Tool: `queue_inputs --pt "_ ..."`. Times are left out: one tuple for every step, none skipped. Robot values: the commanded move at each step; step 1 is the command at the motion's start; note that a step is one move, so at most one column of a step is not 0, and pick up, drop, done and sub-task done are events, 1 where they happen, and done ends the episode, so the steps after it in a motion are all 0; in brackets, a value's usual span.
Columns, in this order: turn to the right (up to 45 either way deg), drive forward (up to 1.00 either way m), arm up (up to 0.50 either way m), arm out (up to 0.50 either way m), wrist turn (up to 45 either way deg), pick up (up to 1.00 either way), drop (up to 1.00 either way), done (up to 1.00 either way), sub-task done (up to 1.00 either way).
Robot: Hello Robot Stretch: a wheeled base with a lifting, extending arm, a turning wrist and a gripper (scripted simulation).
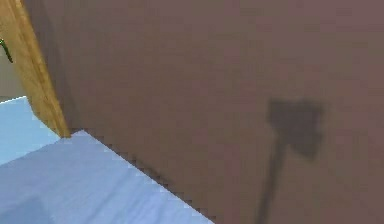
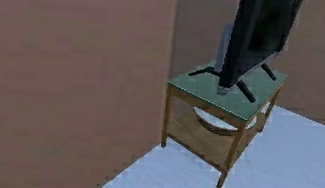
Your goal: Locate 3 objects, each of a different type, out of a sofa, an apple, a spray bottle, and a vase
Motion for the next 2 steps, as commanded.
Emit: queue_inputs --pt "0.0 0.20 0.00 0.00 0.0 0.00 0.00 0.00 0.00" --pt "-45.0 0.00 0.00 0.00 0.0 0.00 0.00 0.00 0.00"
